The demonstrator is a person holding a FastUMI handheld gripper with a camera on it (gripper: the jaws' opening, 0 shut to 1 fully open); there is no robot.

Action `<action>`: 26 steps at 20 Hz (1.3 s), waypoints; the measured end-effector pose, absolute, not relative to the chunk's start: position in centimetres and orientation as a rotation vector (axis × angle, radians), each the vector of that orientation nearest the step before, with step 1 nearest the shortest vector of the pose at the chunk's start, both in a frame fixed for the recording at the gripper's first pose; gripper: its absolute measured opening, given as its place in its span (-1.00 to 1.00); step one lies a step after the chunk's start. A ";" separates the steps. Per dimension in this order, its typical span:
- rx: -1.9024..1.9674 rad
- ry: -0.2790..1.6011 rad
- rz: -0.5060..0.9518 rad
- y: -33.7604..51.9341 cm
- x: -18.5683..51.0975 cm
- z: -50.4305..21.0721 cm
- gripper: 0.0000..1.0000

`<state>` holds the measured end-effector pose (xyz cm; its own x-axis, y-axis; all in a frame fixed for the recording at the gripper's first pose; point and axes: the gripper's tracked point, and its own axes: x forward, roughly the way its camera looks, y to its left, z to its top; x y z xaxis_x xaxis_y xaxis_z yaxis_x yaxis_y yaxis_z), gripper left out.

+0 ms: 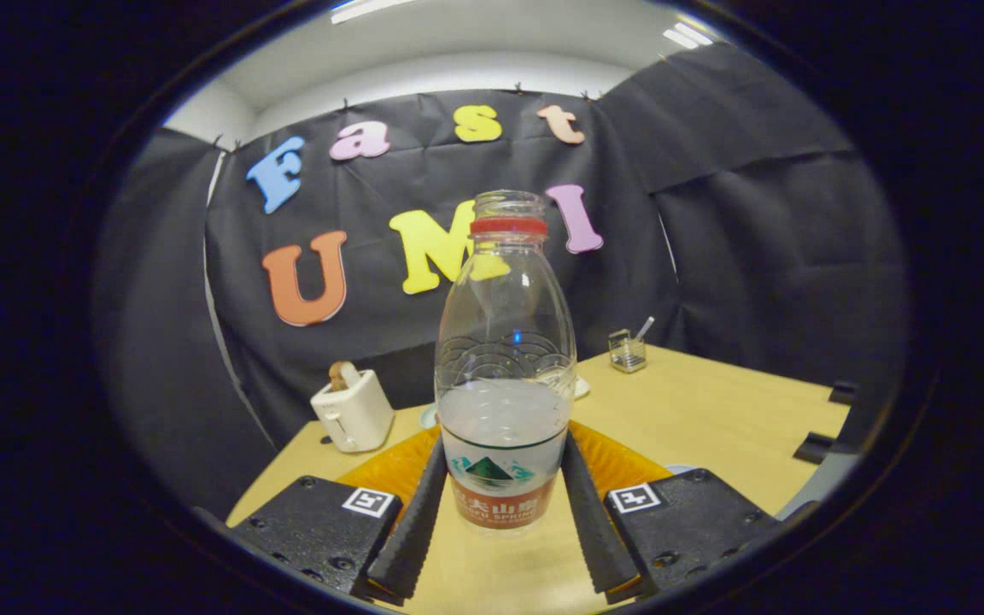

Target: Take the bottle from table, then pour the juice into the cup, finally place the bottle on the coaster

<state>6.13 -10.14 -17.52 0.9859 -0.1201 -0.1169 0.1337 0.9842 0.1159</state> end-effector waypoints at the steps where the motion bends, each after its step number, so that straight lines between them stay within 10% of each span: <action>1: 0.060 0.117 -0.135 -9.9 6.6 -17.4 0.54; 26: -0.060 0.274 -0.003 -5.3 22.7 -30.2 0.56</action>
